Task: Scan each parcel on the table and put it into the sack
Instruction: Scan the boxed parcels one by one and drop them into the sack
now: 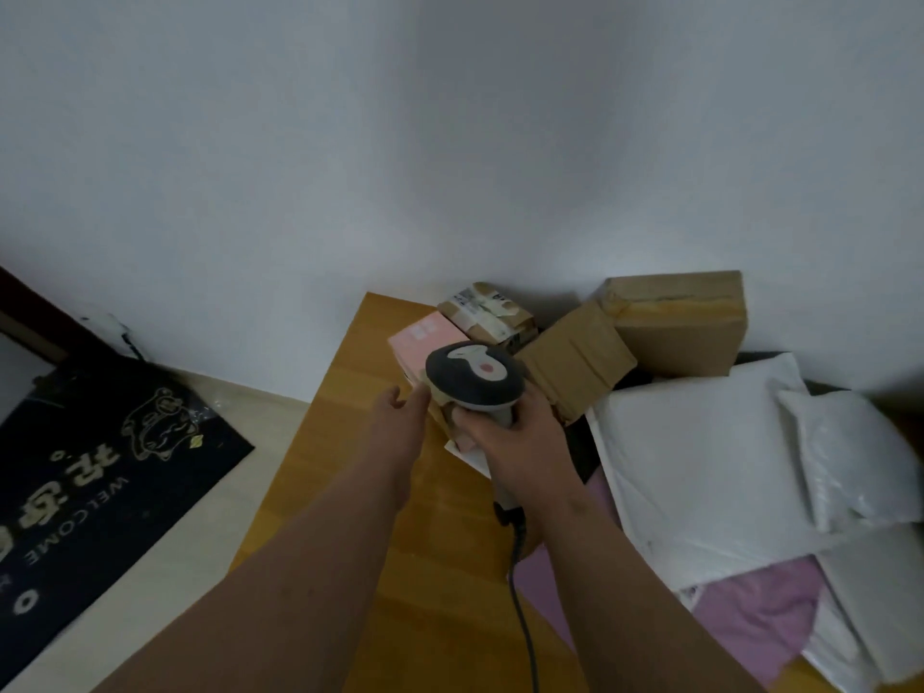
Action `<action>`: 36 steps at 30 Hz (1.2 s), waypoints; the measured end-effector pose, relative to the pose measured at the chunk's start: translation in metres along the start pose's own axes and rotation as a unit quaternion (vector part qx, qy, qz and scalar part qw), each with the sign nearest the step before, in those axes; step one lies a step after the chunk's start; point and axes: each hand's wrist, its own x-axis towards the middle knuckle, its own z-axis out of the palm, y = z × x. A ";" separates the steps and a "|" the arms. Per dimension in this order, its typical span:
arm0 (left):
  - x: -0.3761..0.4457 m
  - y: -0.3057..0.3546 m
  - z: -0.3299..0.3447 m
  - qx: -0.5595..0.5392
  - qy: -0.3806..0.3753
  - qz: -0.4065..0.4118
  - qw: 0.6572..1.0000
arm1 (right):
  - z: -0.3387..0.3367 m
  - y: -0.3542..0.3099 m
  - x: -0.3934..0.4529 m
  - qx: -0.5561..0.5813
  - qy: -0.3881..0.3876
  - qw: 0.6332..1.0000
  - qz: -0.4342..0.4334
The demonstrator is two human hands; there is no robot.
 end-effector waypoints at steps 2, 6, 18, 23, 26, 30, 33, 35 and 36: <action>0.009 0.001 -0.004 0.018 -0.022 -0.007 1.000 | 0.011 0.002 0.005 -0.001 0.016 1.000 -0.003; 0.019 -0.003 -0.014 0.017 -0.070 -0.027 0.997 | 0.021 0.008 0.008 0.030 0.047 0.998 0.021; 0.008 -0.036 -0.058 -0.042 -0.081 -0.079 0.993 | 0.044 0.026 -0.030 0.155 0.032 0.985 0.070; -0.022 -0.048 -0.072 -0.061 -0.066 -0.027 0.996 | 0.042 0.024 -0.056 0.147 0.005 0.987 0.071; -0.046 -0.055 -0.073 -0.113 -0.049 -0.015 0.992 | 0.028 0.019 -0.073 0.144 0.050 0.986 0.070; -0.085 -0.066 -0.063 -0.192 -0.090 -0.016 0.977 | -0.003 0.018 -0.100 0.173 0.124 0.974 0.073; -0.118 -0.076 -0.049 -0.246 -0.137 -0.016 0.959 | -0.026 0.023 -0.123 0.220 0.143 0.961 0.090; -0.139 -0.083 -0.039 -0.274 -0.174 -0.012 0.946 | -0.040 0.025 -0.137 0.252 0.134 0.953 0.104; -0.149 -0.086 -0.034 -0.281 -0.190 -0.013 0.941 | -0.046 0.025 -0.144 0.263 0.125 0.951 0.107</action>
